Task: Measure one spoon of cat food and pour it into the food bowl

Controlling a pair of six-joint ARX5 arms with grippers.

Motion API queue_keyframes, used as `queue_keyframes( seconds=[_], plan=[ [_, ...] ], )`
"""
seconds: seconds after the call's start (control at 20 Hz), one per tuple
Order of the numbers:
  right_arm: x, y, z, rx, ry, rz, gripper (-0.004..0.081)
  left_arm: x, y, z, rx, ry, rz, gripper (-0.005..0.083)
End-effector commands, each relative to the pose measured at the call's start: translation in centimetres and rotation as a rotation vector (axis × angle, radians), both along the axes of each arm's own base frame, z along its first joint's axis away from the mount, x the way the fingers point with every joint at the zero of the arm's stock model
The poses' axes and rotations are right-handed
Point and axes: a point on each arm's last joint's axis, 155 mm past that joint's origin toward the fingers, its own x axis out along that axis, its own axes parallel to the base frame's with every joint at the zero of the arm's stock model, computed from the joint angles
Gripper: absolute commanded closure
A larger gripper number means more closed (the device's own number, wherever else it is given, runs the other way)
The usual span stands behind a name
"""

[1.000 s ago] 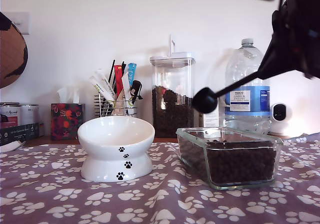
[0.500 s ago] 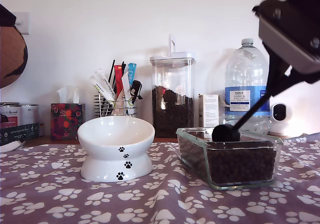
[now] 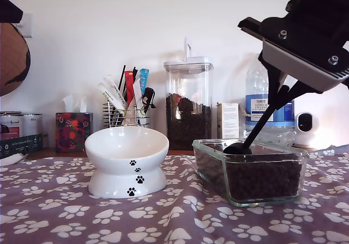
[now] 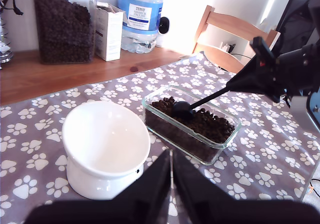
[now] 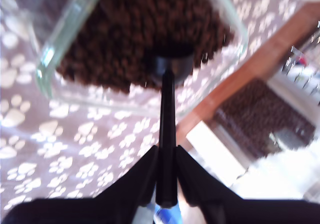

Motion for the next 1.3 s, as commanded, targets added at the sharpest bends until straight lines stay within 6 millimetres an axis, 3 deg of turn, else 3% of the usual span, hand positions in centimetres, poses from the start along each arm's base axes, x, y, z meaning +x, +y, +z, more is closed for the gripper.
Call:
queue_keyframes(
  seconds=[0.0, 0.25, 1.0, 1.25],
  plan=[
    [-1.5, 0.1, -2.5, -0.064, 0.087, 0.052, 0.0783, -0.1, -0.1, 0.2, -0.006, -0.007, -0.006, 0.0793],
    [-1.8, -0.3, -2.9, -0.02, 0.113, -0.01, 0.0783, -0.1, -0.1, 0.2, -0.006, -0.008, -0.006, 0.0793],
    [-0.8, 1.3, -1.5, 0.48, 0.141, -0.366, 0.0783, -0.1, -0.1, 0.2, -0.006, -0.007, -0.007, 0.0793],
    [-0.7, 1.4, -1.5, 0.538, 0.15, -0.412, 0.0783, -0.1, -0.1, 0.2, -0.006, -0.007, -0.007, 0.0793]
  ],
)
